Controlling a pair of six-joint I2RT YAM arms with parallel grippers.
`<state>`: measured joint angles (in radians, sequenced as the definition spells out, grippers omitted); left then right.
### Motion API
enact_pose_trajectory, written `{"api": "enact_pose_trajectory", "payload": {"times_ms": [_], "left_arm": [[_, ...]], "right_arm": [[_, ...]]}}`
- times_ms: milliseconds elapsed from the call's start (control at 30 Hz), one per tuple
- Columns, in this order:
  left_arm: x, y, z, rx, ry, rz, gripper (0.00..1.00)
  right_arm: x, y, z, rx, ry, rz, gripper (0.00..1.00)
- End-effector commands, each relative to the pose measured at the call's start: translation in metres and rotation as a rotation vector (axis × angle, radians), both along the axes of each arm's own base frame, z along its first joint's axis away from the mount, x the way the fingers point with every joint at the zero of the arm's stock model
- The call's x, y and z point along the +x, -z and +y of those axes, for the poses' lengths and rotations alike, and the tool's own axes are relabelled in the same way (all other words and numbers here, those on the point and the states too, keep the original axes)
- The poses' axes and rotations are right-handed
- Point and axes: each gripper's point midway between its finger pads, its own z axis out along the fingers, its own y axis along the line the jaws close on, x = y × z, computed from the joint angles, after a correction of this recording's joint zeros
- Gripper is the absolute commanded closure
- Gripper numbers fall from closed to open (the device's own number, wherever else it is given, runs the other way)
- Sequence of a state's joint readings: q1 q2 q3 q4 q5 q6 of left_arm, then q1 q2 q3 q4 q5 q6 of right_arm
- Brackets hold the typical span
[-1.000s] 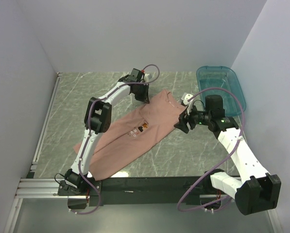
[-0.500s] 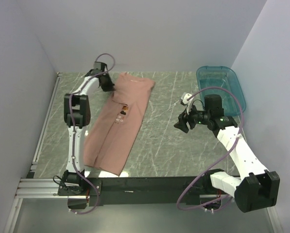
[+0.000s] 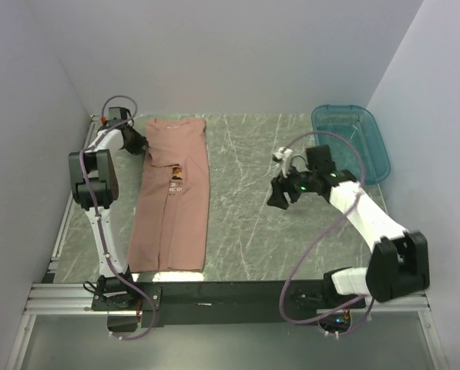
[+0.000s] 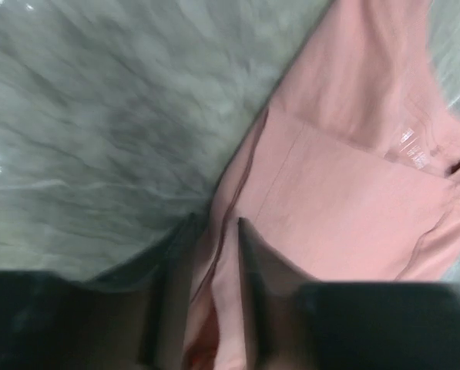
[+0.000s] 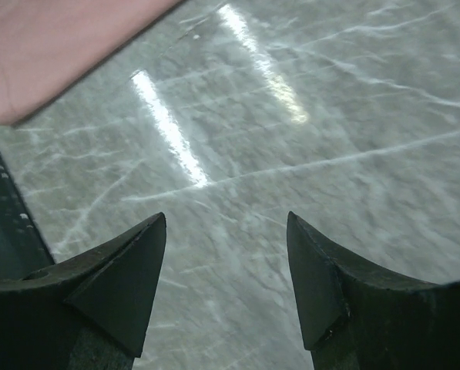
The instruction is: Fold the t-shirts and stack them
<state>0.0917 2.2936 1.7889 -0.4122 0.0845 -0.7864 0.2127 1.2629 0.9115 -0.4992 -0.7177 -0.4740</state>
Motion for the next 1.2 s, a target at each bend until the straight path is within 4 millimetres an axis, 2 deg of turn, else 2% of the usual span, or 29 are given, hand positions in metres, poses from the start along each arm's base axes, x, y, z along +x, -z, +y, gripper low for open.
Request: {"api": "enact_pose_trajectory", "payload": {"times_ms": [0, 33, 67, 100, 133, 167, 200, 233, 267, 300, 333, 367, 400, 433, 467, 500, 533, 567, 600, 633, 667, 700, 733, 767, 900, 1067, 1167], "left_arm": [[0.015, -0.063, 0.011, 0.001, -0.003, -0.146, 0.63], [0.015, -0.08, 0.018, 0.024, 0.008, -0.173, 0.56], [0.015, -0.093, 0.022, 0.04, 0.013, -0.196, 0.45], [0.014, -0.106, 0.027, 0.073, 0.027, -0.218, 0.42], [0.01, -0.137, 0.037, 0.106, 0.017, -0.271, 0.39], [0.003, -0.145, 0.041, 0.129, 0.019, -0.285, 0.36], [-0.004, -0.159, 0.046, 0.174, 0.038, -0.311, 0.34], [-0.016, -0.201, 0.056, 0.236, 0.007, -0.382, 0.32], [-0.03, -0.201, 0.058, 0.265, 0.011, -0.382, 0.27], [-0.043, -0.213, 0.059, 0.299, 0.023, -0.406, 0.24], [-0.066, -0.253, 0.057, 0.321, 0.014, -0.492, 0.19], [-0.083, -0.234, 0.06, 0.335, -0.006, -0.47, 0.07], [-0.098, -0.238, 0.057, 0.326, -0.007, -0.492, 0.03], [-0.121, -0.262, 0.054, 0.328, -0.011, -0.562, 0.01], [-0.137, -0.235, 0.042, 0.28, 0.038, -0.531, 0.01], [-0.156, -0.247, 0.036, 0.275, 0.045, -0.572, 0.01], [-0.168, -0.239, 0.031, 0.26, 0.061, -0.562, 0.01], [-0.182, -0.215, 0.024, 0.236, 0.082, -0.52, 0.02], [-0.196, -0.222, 0.018, 0.234, 0.091, -0.552, 0.02], [-0.205, -0.218, 0.015, 0.228, 0.098, -0.553, 0.02], [-0.214, -0.203, 0.011, 0.213, 0.11, -0.53, 0.02], [-0.222, -0.199, 0.008, 0.205, 0.112, -0.522, 0.02], [-0.231, -0.206, 0.006, 0.21, 0.112, -0.547, 0.03], [-0.237, -0.199, 0.004, 0.205, 0.114, -0.533, 0.03], [-0.257, -0.211, 0.004, 0.224, 0.094, -0.563, 0.03], [-0.268, -0.205, 0.005, 0.244, 0.092, -0.545, 0.03], [-0.271, -0.198, 0.003, 0.24, 0.1, -0.531, 0.03]], "right_arm": [[0.015, 0.001, 0.034, 0.028, -0.004, 0.11, 0.3], [0.019, 0.005, 0.043, 0.018, 0.008, 0.143, 0.3], [0.027, -0.003, 0.06, 0.029, -0.003, 0.146, 0.31], [0.032, 0.014, 0.073, 0.037, 0.036, 0.257, 0.31], [0.036, 0.017, 0.084, 0.055, 0.049, 0.302, 0.31], [0.049, 0.009, 0.098, 0.083, 0.065, 0.317, 0.33], [0.047, 0.03, 0.117, 0.072, 0.074, 0.419, 0.35], [0.049, 0.035, 0.128, 0.078, 0.095, 0.471, 0.35], [0.052, 0.029, 0.144, 0.11, 0.071, 0.498, 0.36], [0.046, 0.044, 0.161, 0.124, 0.066, 0.588, 0.37], [0.042, 0.048, 0.171, 0.132, 0.057, 0.624, 0.38], [0.038, 0.053, 0.181, 0.131, 0.052, 0.653, 0.38], [0.037, 0.063, 0.19, 0.12, 0.051, 0.688, 0.38], [0.027, 0.07, 0.202, 0.101, 0.03, 0.706, 0.38], [0.028, 0.084, 0.206, 0.072, 0.074, 0.728, 0.38], [0.022, 0.089, 0.21, 0.058, 0.07, 0.742, 0.38], [0.02, 0.095, 0.214, 0.048, 0.078, 0.745, 0.38], [0.02, 0.103, 0.214, 0.035, 0.118, 0.757, 0.38], [0.025, 0.111, 0.213, 0.023, 0.183, 0.758, 0.38], [0.026, 0.115, 0.213, 0.014, 0.211, 0.758, 0.38], [0.027, 0.122, 0.213, 0.002, 0.248, 0.781, 0.38], [0.028, 0.125, 0.213, 0.003, 0.262, 0.781, 0.38], [0.028, 0.128, 0.214, 0.005, 0.271, 0.789, 0.39], [0.027, 0.133, 0.215, -0.001, 0.284, 0.799, 0.4], [0.028, 0.149, 0.216, -0.058, 0.335, 0.778, 0.48], [0.029, 0.16, 0.211, -0.083, 0.376, 0.769, 0.74], [0.028, 0.158, 0.213, -0.07, 0.363, 0.779, 0.84]]}}
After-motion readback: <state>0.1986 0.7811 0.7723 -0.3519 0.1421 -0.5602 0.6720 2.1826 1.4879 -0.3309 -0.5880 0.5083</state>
